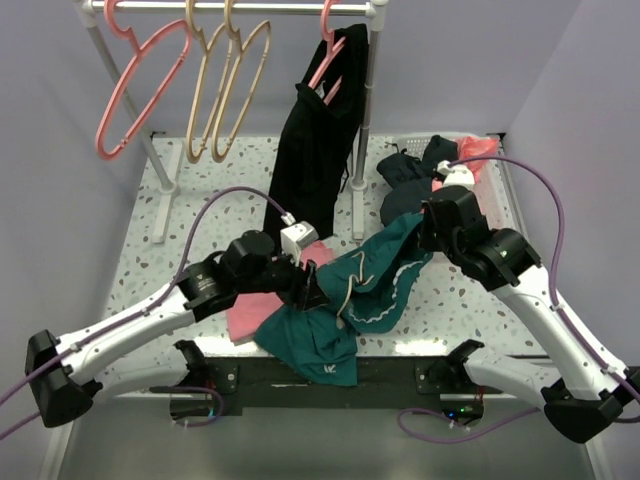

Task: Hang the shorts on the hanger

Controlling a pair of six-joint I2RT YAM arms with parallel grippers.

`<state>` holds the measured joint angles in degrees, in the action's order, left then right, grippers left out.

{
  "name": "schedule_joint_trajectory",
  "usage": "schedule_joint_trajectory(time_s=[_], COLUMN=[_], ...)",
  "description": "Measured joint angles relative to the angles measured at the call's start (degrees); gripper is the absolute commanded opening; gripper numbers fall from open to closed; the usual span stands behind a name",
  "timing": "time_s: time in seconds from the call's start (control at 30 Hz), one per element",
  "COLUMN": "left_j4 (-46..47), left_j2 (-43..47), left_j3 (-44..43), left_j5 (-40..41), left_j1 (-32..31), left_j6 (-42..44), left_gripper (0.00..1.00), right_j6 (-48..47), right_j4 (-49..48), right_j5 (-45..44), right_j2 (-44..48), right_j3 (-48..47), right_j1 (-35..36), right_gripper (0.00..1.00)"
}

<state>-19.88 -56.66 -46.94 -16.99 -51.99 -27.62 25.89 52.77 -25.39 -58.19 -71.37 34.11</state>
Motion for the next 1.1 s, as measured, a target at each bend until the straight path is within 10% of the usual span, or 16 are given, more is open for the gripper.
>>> schedule_joint_trajectory(time_s=[0.37, 1.1], left_j4=[-5.7, 1.1], left_j2=[-12.8, -19.1], left_j3=[-6.7, -5.2], left_j5=[22.7, 35.3], left_j1=[-22.9, -24.7], left_j6=[-13.7, -38.3], left_gripper=[0.44, 0.55], right_j6=[0.0, 0.7], right_j4=[-1.6, -2.2], right_j5=[-0.4, -0.3], right_j2=[-2.6, 1.2], right_j3=[-1.2, 0.6], right_j1=[0.0, 0.0], right_gripper=[0.00, 0.00])
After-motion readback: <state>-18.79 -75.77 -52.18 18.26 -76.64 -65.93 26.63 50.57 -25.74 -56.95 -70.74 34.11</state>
